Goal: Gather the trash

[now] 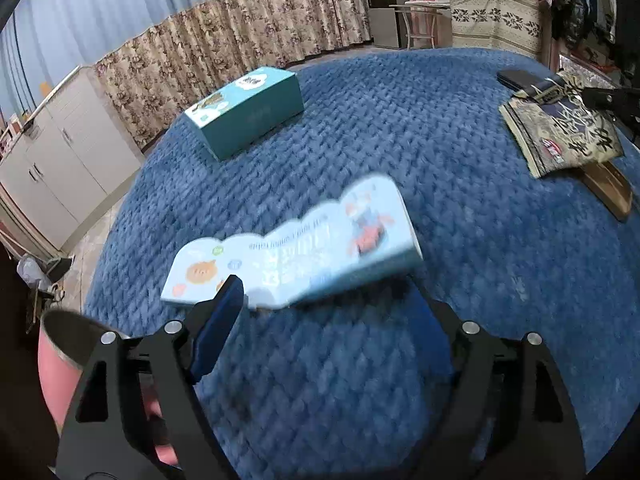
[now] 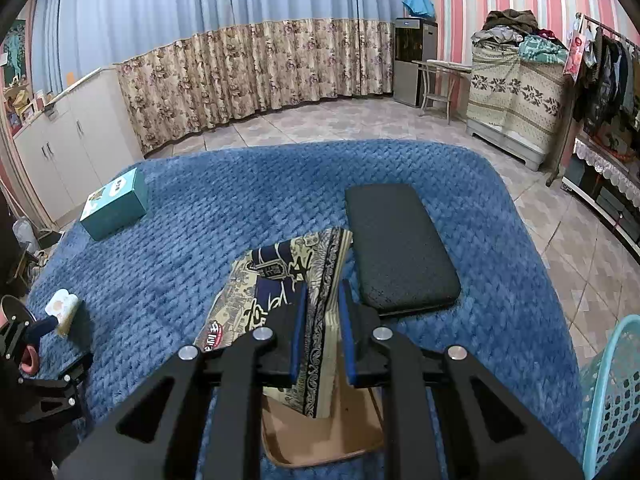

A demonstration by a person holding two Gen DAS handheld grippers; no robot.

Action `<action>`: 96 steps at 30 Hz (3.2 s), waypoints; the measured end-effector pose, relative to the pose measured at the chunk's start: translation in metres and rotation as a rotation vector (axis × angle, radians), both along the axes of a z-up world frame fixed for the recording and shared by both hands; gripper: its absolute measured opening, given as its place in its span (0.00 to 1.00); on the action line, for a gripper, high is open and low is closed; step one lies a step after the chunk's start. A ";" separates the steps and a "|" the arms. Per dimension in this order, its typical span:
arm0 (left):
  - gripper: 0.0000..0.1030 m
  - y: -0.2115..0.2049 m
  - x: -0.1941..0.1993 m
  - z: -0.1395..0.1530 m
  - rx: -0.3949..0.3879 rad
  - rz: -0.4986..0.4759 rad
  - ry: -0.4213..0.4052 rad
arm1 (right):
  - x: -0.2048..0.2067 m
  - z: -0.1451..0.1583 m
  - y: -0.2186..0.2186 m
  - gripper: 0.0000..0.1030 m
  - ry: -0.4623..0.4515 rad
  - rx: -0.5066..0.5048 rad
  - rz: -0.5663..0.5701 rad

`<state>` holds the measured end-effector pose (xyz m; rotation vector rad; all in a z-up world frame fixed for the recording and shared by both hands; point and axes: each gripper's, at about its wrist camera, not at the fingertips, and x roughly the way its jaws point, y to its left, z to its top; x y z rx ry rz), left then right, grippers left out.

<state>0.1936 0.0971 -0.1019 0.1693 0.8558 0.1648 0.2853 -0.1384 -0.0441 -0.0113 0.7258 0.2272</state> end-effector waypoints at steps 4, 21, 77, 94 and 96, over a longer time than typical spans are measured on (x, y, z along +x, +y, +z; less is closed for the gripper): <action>0.73 0.001 0.010 0.005 -0.001 0.014 -0.015 | 0.002 -0.001 0.000 0.16 0.004 0.003 -0.003; 0.05 -0.045 0.007 0.094 -0.113 -0.129 -0.234 | -0.038 0.035 -0.055 0.11 -0.098 0.091 -0.056; 0.94 -0.446 0.025 0.088 -0.218 -0.665 -0.286 | -0.148 -0.001 -0.381 0.14 -0.070 0.083 -0.785; 0.94 -0.366 0.032 0.097 -0.285 -0.504 -0.302 | -0.128 -0.005 -0.359 0.92 -0.034 0.010 -0.747; 0.95 -0.353 0.029 0.100 -0.273 -0.483 -0.309 | -0.130 0.001 -0.349 0.92 -0.061 0.005 -0.730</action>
